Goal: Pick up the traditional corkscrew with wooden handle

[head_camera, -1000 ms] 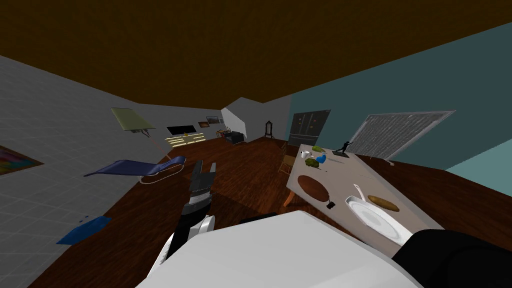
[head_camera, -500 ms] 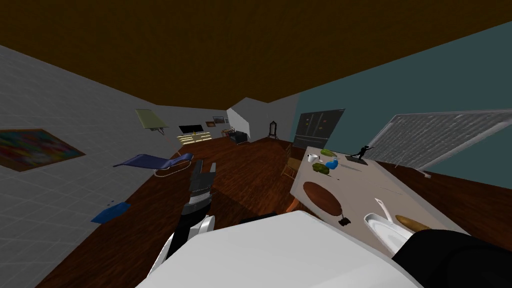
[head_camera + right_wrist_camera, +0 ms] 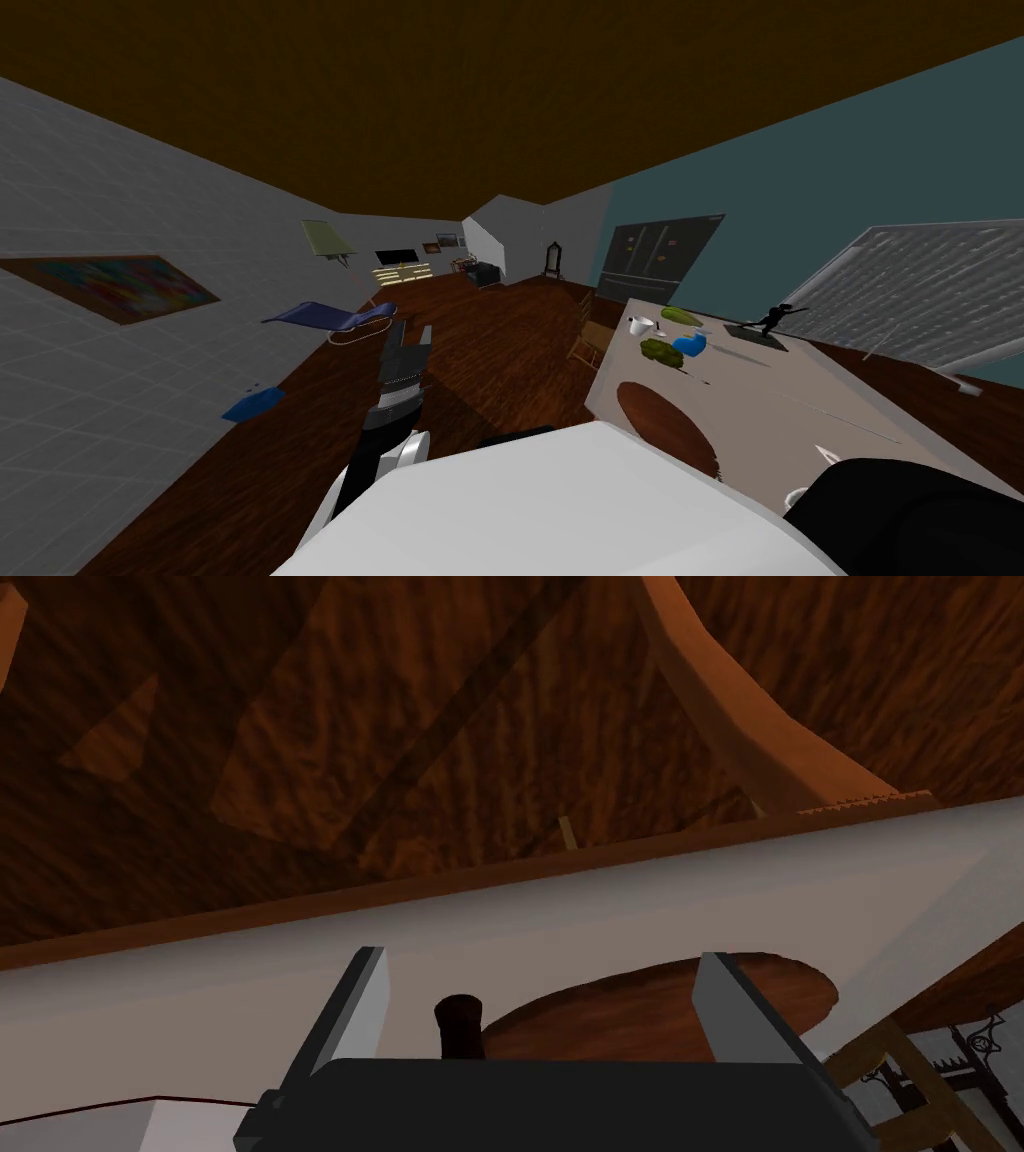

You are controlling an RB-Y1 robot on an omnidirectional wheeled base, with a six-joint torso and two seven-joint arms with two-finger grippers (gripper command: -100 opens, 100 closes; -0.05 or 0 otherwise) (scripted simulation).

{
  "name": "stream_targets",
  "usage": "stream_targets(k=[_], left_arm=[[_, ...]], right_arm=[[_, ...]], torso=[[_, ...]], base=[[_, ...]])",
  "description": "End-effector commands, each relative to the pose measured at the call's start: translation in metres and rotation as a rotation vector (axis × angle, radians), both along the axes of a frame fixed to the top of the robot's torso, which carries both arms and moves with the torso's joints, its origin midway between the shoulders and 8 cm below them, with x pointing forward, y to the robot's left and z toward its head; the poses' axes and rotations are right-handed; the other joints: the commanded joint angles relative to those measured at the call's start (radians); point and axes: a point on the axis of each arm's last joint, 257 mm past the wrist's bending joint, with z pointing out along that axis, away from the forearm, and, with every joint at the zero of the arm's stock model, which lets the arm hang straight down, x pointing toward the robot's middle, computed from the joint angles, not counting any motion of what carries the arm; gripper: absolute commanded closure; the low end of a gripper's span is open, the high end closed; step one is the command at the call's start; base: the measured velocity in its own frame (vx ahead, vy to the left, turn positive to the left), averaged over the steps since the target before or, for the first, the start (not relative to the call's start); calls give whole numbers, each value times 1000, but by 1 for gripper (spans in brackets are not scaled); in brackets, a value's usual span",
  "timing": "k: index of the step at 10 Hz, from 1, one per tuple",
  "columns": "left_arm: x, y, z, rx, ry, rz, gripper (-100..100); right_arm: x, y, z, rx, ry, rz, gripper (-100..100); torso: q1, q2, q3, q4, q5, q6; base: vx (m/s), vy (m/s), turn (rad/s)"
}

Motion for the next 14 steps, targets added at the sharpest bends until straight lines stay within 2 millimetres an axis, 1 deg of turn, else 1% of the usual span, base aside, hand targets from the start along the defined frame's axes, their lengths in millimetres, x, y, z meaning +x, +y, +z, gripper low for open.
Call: stream_targets(k=[1,2,5,7,8,9,10,12,14], left_arm=[[0,0,0,0,0,0,0],[0,0,0,0,0,0,0],[0,0,0,0,0,0,0],[0,0,0,0,0,0,0],[0,0,0,0,0,0,0],[0,0,0,0,0,0,0],[0,0,0,0,0,0,0],[0,0,0,0,0,0,0],[0,0,0,0,0,0,0]], right_arm=[[-14,-16,3,-27,34,12,-100],[-22,-27,5,-49,60,22,-100],[-39,-56,13,-105,121,55,-100],[-41,-60,14,-113,129,61,-100],[-41,-58,14,-111,127,59,-100],[-41,-59,14,-112,127,60,0],[-36,-57,8,-114,127,54,-100],[-28,-52,-2,-114,128,46,-100],[-25,-50,-6,-113,129,43,-100]], torso=[[0,0,0,0,0,0],[2,2,1,1,1,0],[-3,1,1,0,-1,0],[-5,0,0,0,-1,0],[-1,3,2,1,0,0],[4,5,3,1,1,0],[8,6,4,1,1,0],[6,9,5,2,1,0],[7,9,5,2,1,1]], base=[[59,-83,93],[76,-121,170],[99,-181,111],[72,-170,41],[6,-54,7],[4,-13,3],[-22,-25,36],[-50,-54,56],[-28,-33,15]])
